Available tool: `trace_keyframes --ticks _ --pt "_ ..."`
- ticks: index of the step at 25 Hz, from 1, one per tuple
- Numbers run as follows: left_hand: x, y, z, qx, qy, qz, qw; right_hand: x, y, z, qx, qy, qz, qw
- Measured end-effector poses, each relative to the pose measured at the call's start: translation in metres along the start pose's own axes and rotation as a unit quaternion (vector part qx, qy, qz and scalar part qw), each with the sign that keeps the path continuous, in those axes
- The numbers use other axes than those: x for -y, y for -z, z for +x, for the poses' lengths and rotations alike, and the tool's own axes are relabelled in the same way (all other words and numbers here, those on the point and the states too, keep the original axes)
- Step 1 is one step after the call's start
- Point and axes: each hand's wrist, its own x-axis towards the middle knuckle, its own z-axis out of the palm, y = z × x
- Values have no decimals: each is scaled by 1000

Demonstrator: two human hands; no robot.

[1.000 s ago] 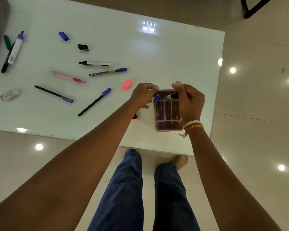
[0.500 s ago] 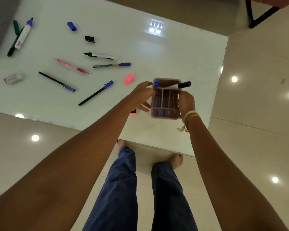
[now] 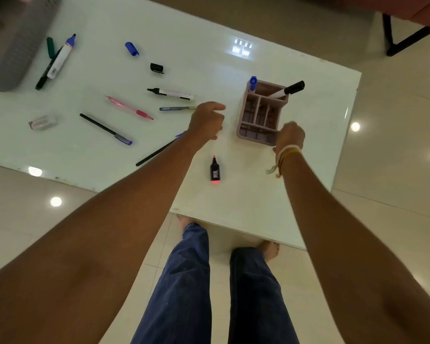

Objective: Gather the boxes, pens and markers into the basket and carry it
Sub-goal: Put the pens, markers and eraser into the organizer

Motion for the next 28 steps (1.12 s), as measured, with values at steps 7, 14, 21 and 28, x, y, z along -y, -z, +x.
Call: trace_keyframes --ticks 7,14,21,28 --pt "79 35 -11 -94 30 38 994 -65 -72 -83 -180 -36 116 976" --pt "105 9 -19 6 50 157 986 -24 -124 -64 1 296 -312 903" --pt "113 -32 -25 -108 5 271 956 -14 -119 -40 128 286 -354 881" --pt "126 -13 -38 -112 -44 74 990 -33 -53 -62 134 340 -207 907"
